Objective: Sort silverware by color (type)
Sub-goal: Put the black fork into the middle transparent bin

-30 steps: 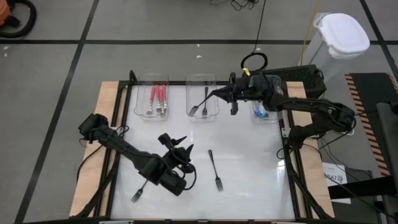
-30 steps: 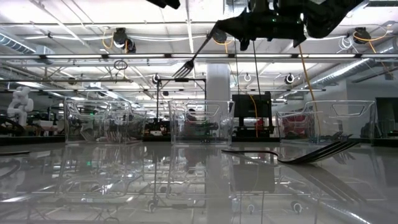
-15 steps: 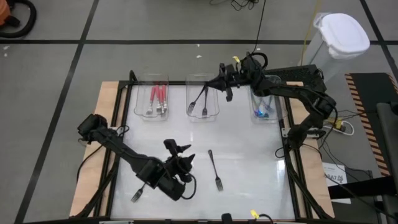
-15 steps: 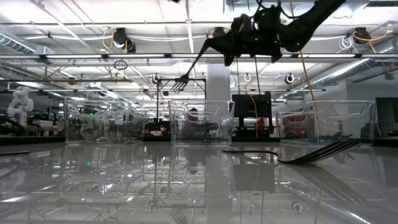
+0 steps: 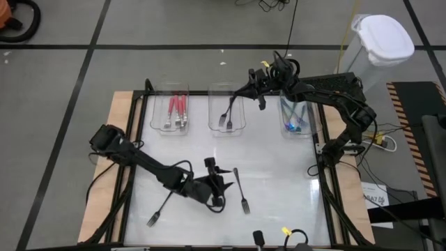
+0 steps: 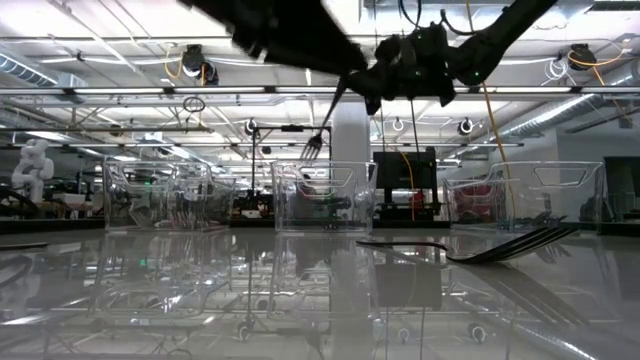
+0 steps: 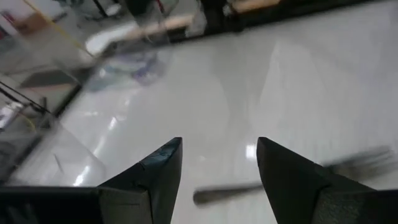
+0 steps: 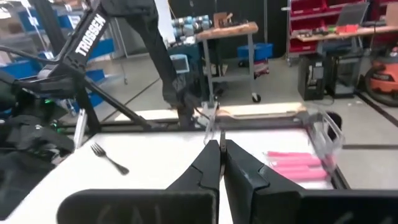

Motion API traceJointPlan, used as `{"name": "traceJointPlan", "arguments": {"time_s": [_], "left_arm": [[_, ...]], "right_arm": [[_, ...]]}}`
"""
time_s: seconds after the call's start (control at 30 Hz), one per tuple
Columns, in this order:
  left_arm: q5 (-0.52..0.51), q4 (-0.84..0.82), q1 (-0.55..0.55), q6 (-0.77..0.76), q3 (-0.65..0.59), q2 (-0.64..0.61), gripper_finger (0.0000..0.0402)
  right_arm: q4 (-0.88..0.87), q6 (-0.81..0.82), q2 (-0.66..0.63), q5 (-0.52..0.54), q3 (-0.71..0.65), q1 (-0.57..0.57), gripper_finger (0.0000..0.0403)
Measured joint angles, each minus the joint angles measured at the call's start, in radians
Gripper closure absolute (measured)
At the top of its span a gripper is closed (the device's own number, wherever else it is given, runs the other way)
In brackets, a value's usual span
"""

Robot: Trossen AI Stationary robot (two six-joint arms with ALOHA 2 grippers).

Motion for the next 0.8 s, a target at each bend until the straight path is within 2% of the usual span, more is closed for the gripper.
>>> {"name": "traceJointPlan", "arguments": {"time_s": [0.1,0.2,0.33,0.4,0.6,0.8], "left_arm": [[0.041,0.027,0.03,-0.042,-0.07,-0.018,0.0195],[0.08,0.131,0.058,-0.039,-0.151,-0.06,0.0195],[0.218,0.329,0.09,0.018,-0.262,-0.111,0.0195],[0.275,0.401,0.108,0.034,-0.303,-0.133,0.0195],[0.341,0.408,0.148,0.03,-0.391,-0.199,0.0195],[0.394,0.399,0.187,0.043,-0.409,-0.227,0.0195]], "right_arm": [[-0.048,-0.046,0.0,0.0,0.0,-0.009,0.0401],[-0.053,-0.079,0.001,0.006,0.0,-0.016,0.0401],[-0.05,-0.114,0.001,0.082,0.0,-0.022,0.0401],[-0.05,-0.12,0.001,0.084,0.0,-0.029,0.0401],[-0.015,-0.129,0.047,0.081,0.0,-0.045,0.0401],[0.001,-0.019,0.161,0.053,0.07,-0.05,0.0401]]}}
